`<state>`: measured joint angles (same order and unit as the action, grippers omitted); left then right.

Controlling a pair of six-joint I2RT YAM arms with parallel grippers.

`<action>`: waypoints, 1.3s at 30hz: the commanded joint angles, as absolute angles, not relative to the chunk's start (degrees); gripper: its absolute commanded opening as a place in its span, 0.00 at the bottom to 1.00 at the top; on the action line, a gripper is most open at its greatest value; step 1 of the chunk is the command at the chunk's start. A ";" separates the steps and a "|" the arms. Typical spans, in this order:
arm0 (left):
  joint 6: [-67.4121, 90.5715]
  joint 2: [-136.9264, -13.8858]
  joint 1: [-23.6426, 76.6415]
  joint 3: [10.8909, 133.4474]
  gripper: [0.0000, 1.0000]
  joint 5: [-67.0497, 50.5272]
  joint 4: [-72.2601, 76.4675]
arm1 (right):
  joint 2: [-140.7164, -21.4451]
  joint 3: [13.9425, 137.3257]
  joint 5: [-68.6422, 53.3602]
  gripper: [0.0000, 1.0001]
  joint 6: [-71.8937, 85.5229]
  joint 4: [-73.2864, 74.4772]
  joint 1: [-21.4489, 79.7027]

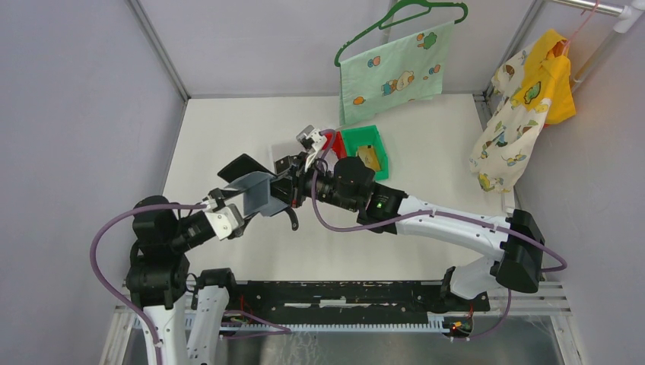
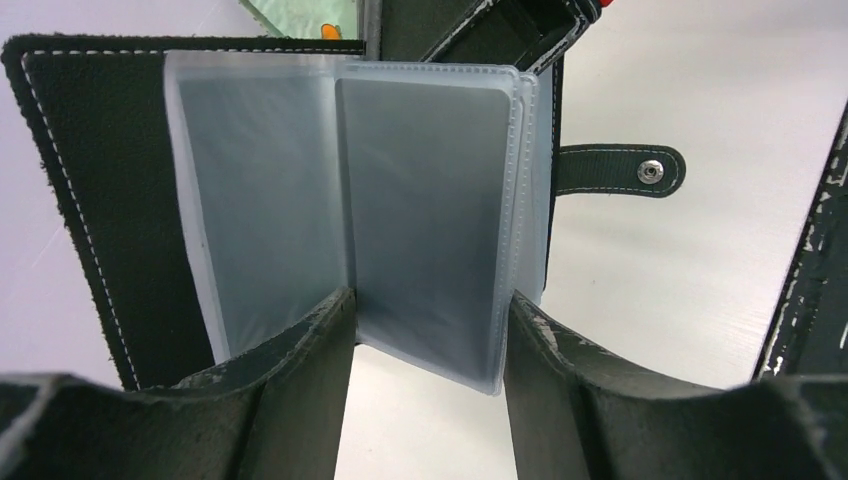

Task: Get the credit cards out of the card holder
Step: Remove the credit card from the card holder.

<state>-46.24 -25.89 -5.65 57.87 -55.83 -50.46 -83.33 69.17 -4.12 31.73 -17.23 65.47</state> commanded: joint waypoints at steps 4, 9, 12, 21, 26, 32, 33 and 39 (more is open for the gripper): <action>-52.81 -28.87 -5.93 62.25 0.61 -58.92 -58.17 | -82.31 73.52 -8.09 0.00 29.25 -21.23 65.92; -55.77 -29.72 -5.94 63.98 0.63 -61.36 -63.41 | -83.07 75.39 -6.80 0.00 26.83 -16.74 65.91; -58.28 -30.37 -5.91 64.95 0.63 -62.00 -66.61 | -84.04 77.17 -6.47 0.00 26.11 -14.33 65.83; -59.46 -30.08 -5.88 65.73 0.62 -59.91 -66.49 | -84.90 79.54 -5.00 0.00 25.28 -10.67 65.83; -58.21 -30.30 -5.97 66.59 0.62 -60.26 -66.45 | -84.90 80.19 -3.94 0.00 24.60 -9.09 65.87; -56.06 -30.97 -5.87 67.42 0.64 -62.05 -67.37 | -85.54 81.93 -2.65 0.00 23.94 -7.09 65.79; -56.01 -31.08 -5.93 67.23 0.64 -62.33 -67.34 | -85.62 82.32 -2.59 0.00 24.04 -6.84 65.83; -38.60 -26.68 -6.56 60.50 0.61 -58.69 -45.40 | -86.73 83.14 -2.11 0.00 26.93 -6.25 65.92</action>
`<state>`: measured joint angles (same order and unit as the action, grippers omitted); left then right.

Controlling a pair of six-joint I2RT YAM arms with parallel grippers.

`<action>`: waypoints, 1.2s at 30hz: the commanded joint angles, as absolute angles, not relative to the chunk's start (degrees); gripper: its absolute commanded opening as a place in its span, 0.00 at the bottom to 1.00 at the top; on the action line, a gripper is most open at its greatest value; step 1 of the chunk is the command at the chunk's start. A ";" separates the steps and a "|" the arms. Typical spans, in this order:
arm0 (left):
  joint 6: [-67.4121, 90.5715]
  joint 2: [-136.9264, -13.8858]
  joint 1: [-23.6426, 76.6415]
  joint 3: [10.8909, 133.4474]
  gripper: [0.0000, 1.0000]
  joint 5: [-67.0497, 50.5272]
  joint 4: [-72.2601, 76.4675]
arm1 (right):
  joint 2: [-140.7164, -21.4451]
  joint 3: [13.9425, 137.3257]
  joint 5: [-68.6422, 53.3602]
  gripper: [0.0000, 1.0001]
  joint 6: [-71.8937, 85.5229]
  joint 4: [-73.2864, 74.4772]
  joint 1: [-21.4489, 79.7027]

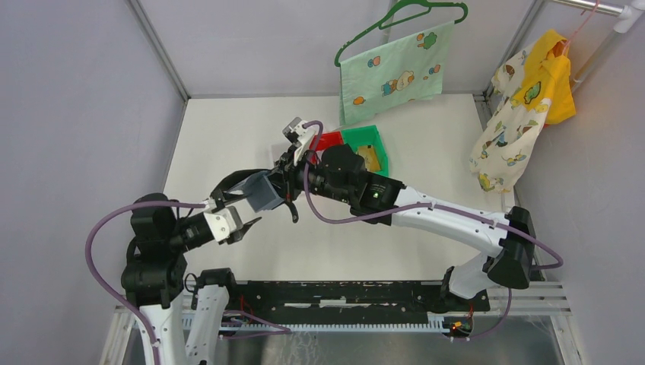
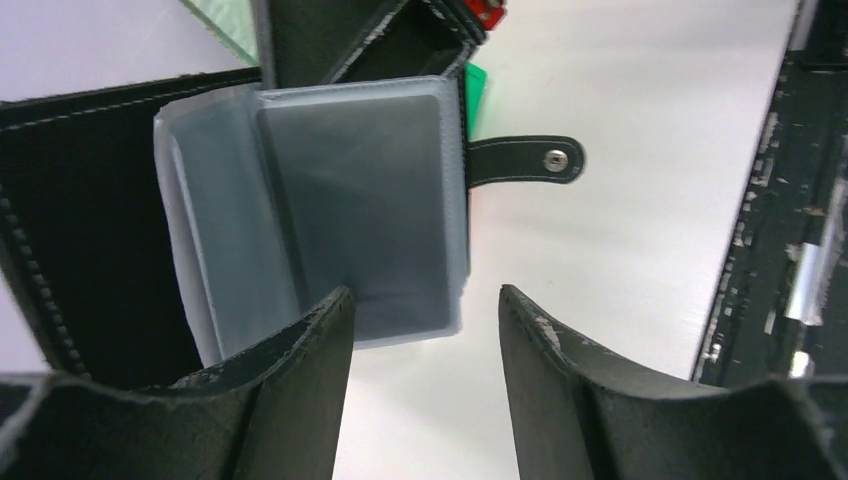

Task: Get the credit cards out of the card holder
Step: Remove the credit card from the card holder.

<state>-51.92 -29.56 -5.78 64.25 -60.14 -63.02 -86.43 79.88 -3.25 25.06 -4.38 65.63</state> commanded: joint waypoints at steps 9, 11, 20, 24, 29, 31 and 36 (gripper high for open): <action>-34.14 -24.87 -6.57 58.07 0.58 -53.10 -36.84 | -86.99 83.43 -0.36 0.00 28.19 -5.88 66.36; -34.09 -24.88 -6.56 58.32 0.58 -54.95 -38.18 | -87.09 83.62 -0.35 0.00 28.53 -5.76 66.36; -39.80 -24.28 -6.56 59.85 0.60 -59.91 -47.65 | -87.61 84.37 3.41 0.00 30.16 -4.53 66.33; -41.08 -23.96 -6.51 59.57 0.60 -59.15 -47.72 | -87.76 84.28 3.84 0.00 31.11 -4.47 66.44; -42.16 -23.32 -6.61 58.28 0.57 -56.28 -46.03 | -88.57 85.13 3.95 0.00 32.08 -4.70 67.21; -42.83 -23.26 -6.57 58.11 0.56 -55.68 -45.36 | -89.18 86.00 4.25 0.00 32.09 -4.24 67.58; -42.96 -23.17 -6.59 57.76 0.55 -55.05 -44.96 | -89.98 86.71 4.73 0.00 32.61 -4.43 68.00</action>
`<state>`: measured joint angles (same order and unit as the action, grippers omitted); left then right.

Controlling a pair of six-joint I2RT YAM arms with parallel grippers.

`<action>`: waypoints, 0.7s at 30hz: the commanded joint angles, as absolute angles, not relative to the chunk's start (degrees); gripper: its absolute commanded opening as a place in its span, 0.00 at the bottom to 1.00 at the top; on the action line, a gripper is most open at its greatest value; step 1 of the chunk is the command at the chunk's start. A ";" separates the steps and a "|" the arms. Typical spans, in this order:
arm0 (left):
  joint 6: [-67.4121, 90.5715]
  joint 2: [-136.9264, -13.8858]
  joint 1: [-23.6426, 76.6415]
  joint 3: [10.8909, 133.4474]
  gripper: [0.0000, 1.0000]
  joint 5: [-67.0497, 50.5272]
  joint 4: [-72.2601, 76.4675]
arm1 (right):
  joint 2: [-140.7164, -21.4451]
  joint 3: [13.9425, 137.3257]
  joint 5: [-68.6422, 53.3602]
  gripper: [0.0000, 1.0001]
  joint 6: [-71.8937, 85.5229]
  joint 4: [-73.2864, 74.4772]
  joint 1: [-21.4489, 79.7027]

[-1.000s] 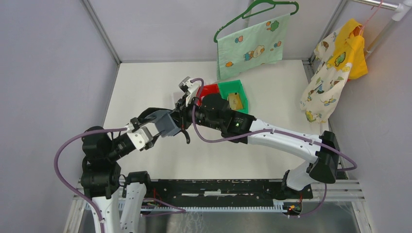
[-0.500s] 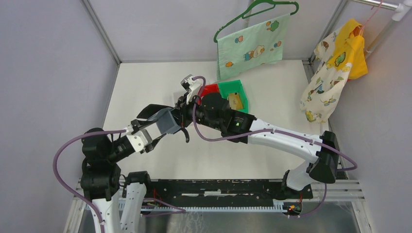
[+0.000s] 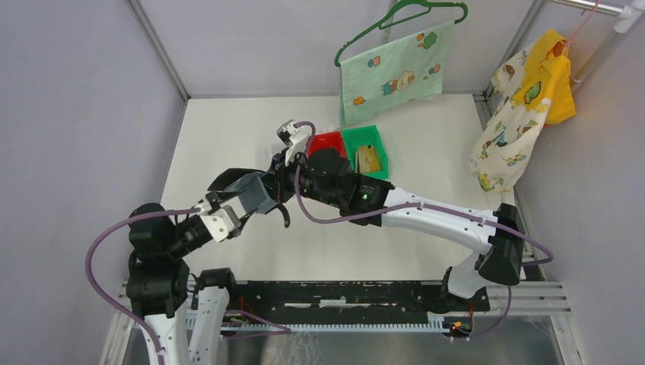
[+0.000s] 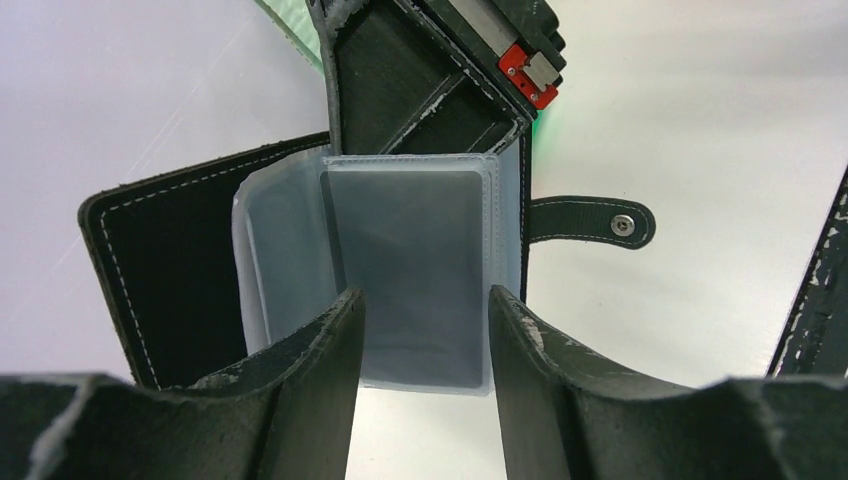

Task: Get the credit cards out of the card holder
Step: Remove the credit card from the card holder.

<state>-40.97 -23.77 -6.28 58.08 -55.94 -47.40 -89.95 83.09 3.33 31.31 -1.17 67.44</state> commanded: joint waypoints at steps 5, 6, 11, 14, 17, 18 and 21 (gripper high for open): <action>-43.56 -23.07 -6.59 57.31 0.55 -54.10 -45.18 | -90.66 87.76 5.13 0.00 32.83 -3.94 68.19; -43.59 -23.03 -6.53 57.30 0.55 -53.87 -45.18 | -90.69 87.64 5.32 0.00 32.92 -3.95 68.20; -43.64 -23.05 -6.53 57.47 0.55 -53.46 -45.18 | -90.90 87.68 6.03 0.00 33.36 -3.88 68.21; -44.13 -22.94 -6.59 57.80 0.54 -52.05 -45.16 | -90.31 86.74 6.48 0.00 33.14 -4.12 68.19; -44.12 -22.94 -6.51 58.07 0.53 -50.60 -44.33 | -89.62 85.91 6.76 0.00 32.99 -4.36 68.20; -44.04 -22.94 -6.57 58.16 0.53 -50.02 -43.93 | -89.55 85.63 6.84 0.00 32.96 -4.55 68.16; -43.95 -22.94 -6.58 58.55 0.52 -49.10 -43.41 | -89.01 84.96 6.90 0.00 33.04 -4.83 68.18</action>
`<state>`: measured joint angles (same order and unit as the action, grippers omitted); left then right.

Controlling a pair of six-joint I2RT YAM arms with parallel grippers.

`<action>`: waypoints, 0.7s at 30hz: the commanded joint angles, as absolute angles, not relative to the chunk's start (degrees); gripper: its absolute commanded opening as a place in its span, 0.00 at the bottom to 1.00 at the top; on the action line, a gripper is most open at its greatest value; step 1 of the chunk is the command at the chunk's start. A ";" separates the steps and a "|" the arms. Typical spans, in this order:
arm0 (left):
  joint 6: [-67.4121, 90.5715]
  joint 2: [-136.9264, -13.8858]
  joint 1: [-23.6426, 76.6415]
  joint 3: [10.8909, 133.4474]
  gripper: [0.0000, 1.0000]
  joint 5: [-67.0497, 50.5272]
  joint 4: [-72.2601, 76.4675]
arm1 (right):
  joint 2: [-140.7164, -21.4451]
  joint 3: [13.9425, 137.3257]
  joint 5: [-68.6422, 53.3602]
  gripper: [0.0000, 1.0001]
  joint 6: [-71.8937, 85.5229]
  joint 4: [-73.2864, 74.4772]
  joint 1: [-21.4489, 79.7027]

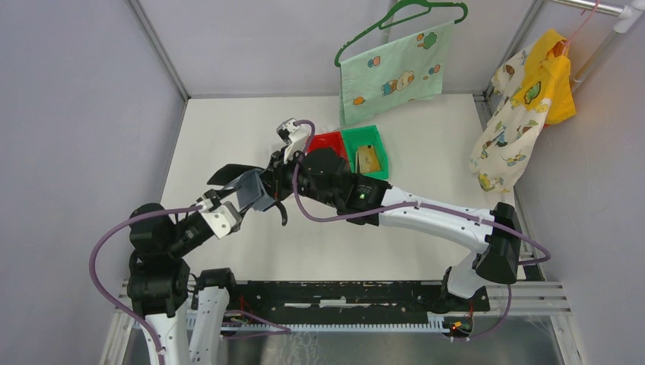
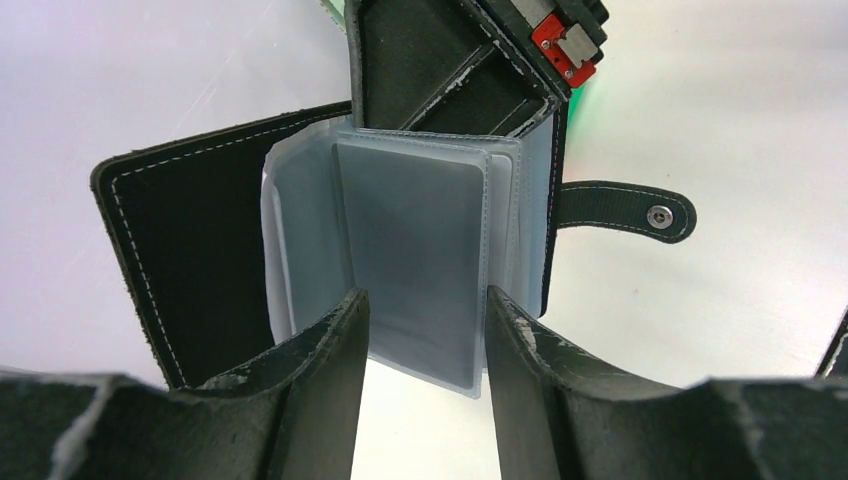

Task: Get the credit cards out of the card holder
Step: Remove the credit card from the card holder.

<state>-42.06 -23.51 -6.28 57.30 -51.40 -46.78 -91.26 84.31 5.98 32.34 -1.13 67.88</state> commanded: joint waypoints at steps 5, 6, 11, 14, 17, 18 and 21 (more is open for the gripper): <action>-43.98 -22.97 -6.59 59.82 0.52 -51.63 -44.76 | -88.32 83.99 6.95 0.00 32.92 -5.30 68.20; -43.95 -23.06 -6.59 59.93 0.52 -51.53 -44.78 | -88.04 83.66 6.99 0.00 32.90 -5.57 68.15; -44.91 -22.89 -6.55 60.62 0.52 -49.90 -44.70 | -86.64 81.47 6.95 0.00 32.34 -6.95 68.20; -45.35 -22.86 -6.59 60.88 0.51 -49.63 -44.65 | -86.15 80.60 6.76 0.00 32.19 -7.62 68.21; -45.54 -22.90 -6.58 61.00 0.51 -49.08 -44.47 | -85.85 80.21 6.45 0.00 31.97 -7.95 68.20; -45.79 -22.79 -6.54 61.04 0.50 -48.86 -44.45 | -85.66 80.01 6.35 0.00 31.79 -8.11 68.20; -45.88 -22.90 -6.58 61.26 0.49 -47.91 -43.91 | -85.07 79.26 6.09 0.00 31.31 -8.80 68.16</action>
<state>-43.81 -23.44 -6.31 59.31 -49.56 -46.33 -88.79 79.57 6.35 32.08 -3.11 67.88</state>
